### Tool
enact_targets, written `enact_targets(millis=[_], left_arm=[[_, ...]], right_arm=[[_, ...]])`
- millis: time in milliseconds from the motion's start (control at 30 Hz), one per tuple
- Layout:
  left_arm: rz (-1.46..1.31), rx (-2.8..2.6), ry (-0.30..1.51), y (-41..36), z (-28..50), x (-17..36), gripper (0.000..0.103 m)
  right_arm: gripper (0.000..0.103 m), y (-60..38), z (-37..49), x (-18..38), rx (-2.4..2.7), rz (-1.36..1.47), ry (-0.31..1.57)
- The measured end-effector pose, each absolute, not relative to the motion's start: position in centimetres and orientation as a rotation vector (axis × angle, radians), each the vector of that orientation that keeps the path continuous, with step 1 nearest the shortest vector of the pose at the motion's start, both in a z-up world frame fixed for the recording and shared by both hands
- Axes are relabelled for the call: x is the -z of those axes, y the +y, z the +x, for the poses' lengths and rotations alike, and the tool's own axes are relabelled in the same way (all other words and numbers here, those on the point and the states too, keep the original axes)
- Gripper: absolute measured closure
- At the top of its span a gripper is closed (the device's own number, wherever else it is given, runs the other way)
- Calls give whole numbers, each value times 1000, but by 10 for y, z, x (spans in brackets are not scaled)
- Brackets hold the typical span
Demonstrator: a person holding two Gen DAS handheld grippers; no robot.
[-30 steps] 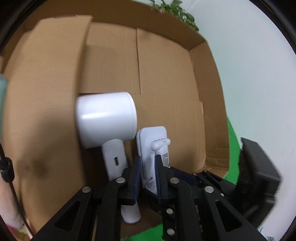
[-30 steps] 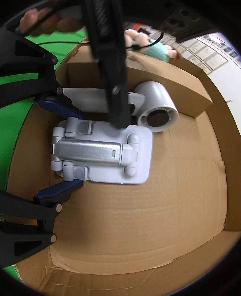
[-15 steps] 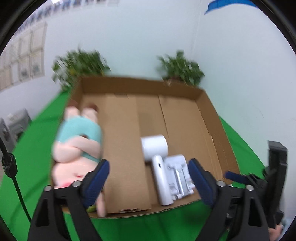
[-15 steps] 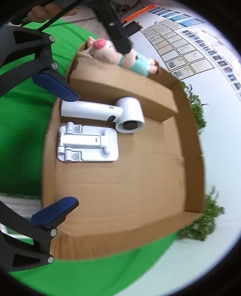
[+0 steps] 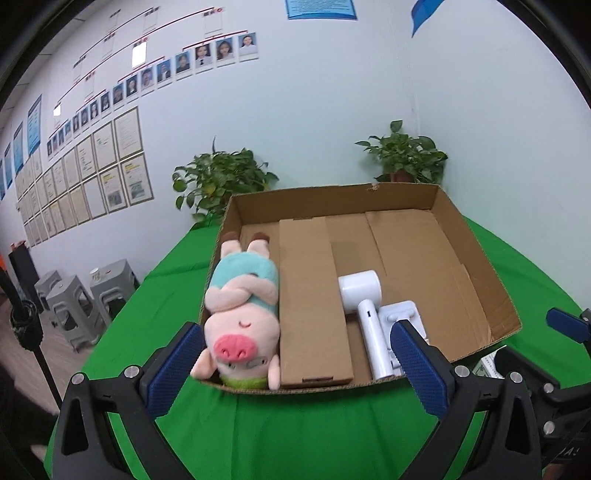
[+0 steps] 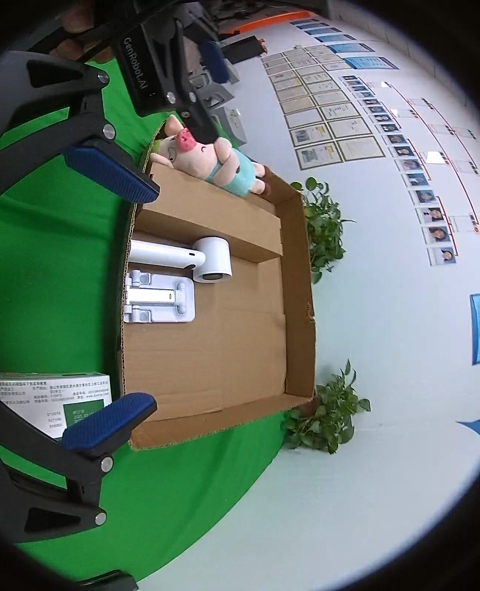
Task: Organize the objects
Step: 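Withdraw the right gripper and move it to the white medicine box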
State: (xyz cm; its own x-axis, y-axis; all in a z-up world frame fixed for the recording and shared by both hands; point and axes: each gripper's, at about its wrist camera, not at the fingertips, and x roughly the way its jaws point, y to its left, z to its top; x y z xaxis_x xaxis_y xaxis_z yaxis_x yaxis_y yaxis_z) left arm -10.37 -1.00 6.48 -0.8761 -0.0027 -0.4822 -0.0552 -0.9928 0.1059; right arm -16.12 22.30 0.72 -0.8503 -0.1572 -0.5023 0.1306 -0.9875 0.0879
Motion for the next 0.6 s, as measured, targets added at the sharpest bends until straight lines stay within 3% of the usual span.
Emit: enact_targets(millis=[500, 567, 600], left_arm=[[-737, -3060, 162, -8, -75, -71, 1], [-732, -3069, 164, -8, -72, -72, 1], [-733, -3072, 166, -7, -72, -72, 1]], right_arm=[[1, 224, -139, -8, 2912, 772, -94], [4, 223, -137, -8, 2906, 756, -93], [10, 223, -136, -8, 2900, 749, -93]])
